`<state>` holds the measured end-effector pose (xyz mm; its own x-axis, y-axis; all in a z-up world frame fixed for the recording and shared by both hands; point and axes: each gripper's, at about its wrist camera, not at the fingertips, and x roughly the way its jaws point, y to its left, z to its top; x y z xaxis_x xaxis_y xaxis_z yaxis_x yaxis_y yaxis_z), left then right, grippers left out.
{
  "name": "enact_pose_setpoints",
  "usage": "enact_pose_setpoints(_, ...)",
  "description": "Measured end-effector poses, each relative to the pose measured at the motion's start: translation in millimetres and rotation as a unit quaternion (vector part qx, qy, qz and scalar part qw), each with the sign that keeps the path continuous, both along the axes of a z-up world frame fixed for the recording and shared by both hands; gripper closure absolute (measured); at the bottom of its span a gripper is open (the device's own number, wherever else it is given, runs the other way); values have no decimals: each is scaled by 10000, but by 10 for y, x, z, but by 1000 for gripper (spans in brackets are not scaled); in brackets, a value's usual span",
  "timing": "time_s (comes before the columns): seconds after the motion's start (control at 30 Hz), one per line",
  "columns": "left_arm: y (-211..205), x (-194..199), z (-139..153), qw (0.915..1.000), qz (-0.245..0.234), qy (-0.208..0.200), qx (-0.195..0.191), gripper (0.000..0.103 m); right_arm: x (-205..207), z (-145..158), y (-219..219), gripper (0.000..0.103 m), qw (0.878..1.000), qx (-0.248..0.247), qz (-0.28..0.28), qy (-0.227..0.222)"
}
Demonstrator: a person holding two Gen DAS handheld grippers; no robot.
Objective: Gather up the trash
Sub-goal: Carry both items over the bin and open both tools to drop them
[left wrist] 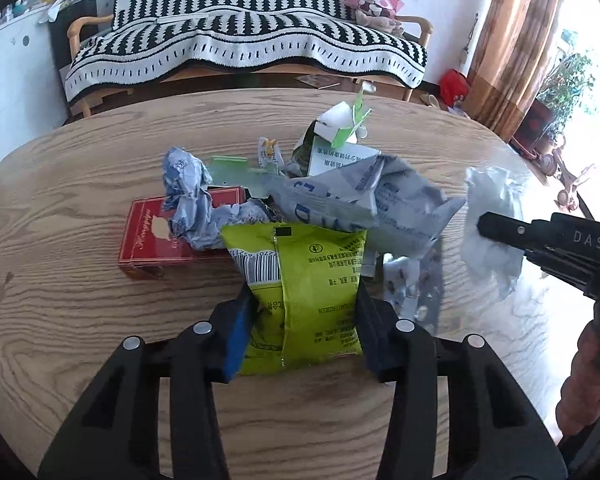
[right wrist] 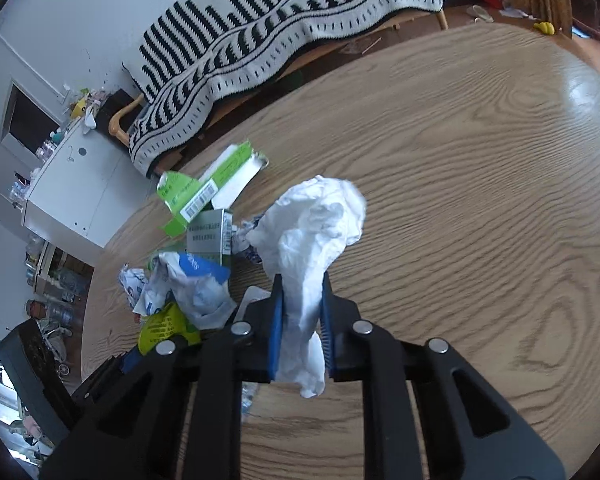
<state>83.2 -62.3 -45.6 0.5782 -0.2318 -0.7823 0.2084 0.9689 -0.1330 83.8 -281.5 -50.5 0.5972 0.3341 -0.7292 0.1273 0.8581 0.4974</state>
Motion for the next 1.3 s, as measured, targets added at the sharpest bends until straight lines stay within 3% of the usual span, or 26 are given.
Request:
enact_pose_setpoints(0.27,48,-251,391,9989,-45,-462,-115,58,-251,127,-410,86,9996,-174,-185,-81)
enact_pose_setpoints(0.43,-127,-303,532,9977,-135,-650,-158,58,-498,221,-752,86,9984,-398,-365,-135)
enact_pose_setpoints(0.8,-1445,-557,580,9895,-1234,-717,-226,58,-1350,212,-1928,86,9876,-966,-1231,-131)
enact_pose_setpoints(1.03,-2469,-930,515,9744,-2086,-766,-341,58,-1982,58,-2720,86,9741,-1115,-1966,7)
enact_pose_setpoints(1.3,-3513,-1468,243,9468,-3116,-754,-288,58,-2726,-280,-3547,86,9554,-1099,-2713,383)
